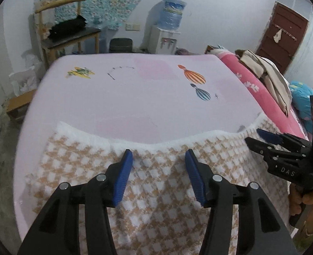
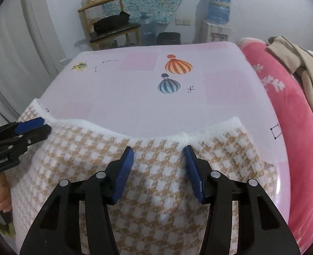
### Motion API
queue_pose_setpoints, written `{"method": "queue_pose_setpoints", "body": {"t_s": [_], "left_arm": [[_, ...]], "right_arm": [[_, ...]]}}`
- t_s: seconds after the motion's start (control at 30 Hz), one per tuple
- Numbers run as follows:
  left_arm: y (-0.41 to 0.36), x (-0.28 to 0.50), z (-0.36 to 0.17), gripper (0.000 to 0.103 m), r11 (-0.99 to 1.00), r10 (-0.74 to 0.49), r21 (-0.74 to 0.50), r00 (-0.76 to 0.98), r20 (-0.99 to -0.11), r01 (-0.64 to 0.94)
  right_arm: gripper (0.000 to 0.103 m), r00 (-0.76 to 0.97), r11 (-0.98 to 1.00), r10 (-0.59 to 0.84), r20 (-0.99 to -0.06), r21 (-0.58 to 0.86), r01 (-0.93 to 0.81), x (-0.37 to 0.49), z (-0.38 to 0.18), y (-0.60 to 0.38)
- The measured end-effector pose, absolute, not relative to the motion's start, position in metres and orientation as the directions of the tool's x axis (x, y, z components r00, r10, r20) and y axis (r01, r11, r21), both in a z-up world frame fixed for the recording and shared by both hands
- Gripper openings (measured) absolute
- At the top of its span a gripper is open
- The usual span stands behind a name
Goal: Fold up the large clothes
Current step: 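Lift the coat with both tools and flip it over onto the bed, then open both tools and release the flipped coat onto the bed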
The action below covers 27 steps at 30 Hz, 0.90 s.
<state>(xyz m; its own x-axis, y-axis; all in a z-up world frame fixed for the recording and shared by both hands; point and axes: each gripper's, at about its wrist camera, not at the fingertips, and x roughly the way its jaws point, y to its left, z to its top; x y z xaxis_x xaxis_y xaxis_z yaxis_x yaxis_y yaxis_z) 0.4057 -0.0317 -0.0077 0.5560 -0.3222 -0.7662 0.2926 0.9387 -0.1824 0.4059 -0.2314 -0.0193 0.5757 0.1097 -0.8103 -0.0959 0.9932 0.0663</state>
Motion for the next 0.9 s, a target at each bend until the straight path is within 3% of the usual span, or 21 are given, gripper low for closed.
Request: {"method": "queue_pose_setpoints", "body": {"t_s": [0.13, 0.2, 0.33, 0.47, 0.57, 0.67, 0.9], "left_arm": [[-0.023, 0.382, 0.017, 0.051, 0.945, -0.311, -0.170, 0.605, -0.733, 0.281], [-0.020, 0.362, 0.033, 0.051, 0.941, -0.317, -0.156, 0.628, -0.711, 0.299], [-0.018, 0.312, 0.048, 0.051, 0.915, -0.378, -0.170, 0.634, -0.674, 0.365], [-0.026, 0.268, 0.028, 0.051, 0.900, -0.387, -0.154, 0.588, -0.710, 0.407], [-0.033, 0.258, -0.006, 0.051, 0.916, -0.314, -0.095, 0.550, -0.774, 0.389], [-0.028, 0.256, -0.029, 0.054, 0.924, -0.322, -0.125, 0.560, -0.764, 0.361], [-0.026, 0.228, 0.002, 0.053, 0.914, -0.341, -0.112, 0.586, -0.735, 0.390]], "right_arm": [[0.043, 0.603, 0.998, 0.067, -0.795, 0.051, -0.043, 0.400, -0.009, -0.241], [0.033, 0.626, 0.997, 0.073, -0.776, 0.064, -0.037, 0.380, 0.004, -0.242], [0.030, 0.662, 0.992, 0.125, -0.739, 0.099, -0.078, 0.327, 0.022, -0.236], [0.030, 0.646, 0.988, 0.147, -0.749, 0.075, -0.138, 0.281, 0.016, -0.216], [0.030, 0.612, 0.986, 0.131, -0.780, 0.037, -0.163, 0.269, -0.007, -0.200], [0.030, 0.575, 0.988, 0.111, -0.811, 0.028, -0.151, 0.276, -0.039, -0.195], [0.023, 0.609, 0.980, 0.168, -0.776, 0.065, -0.187, 0.253, -0.010, -0.188]]}}
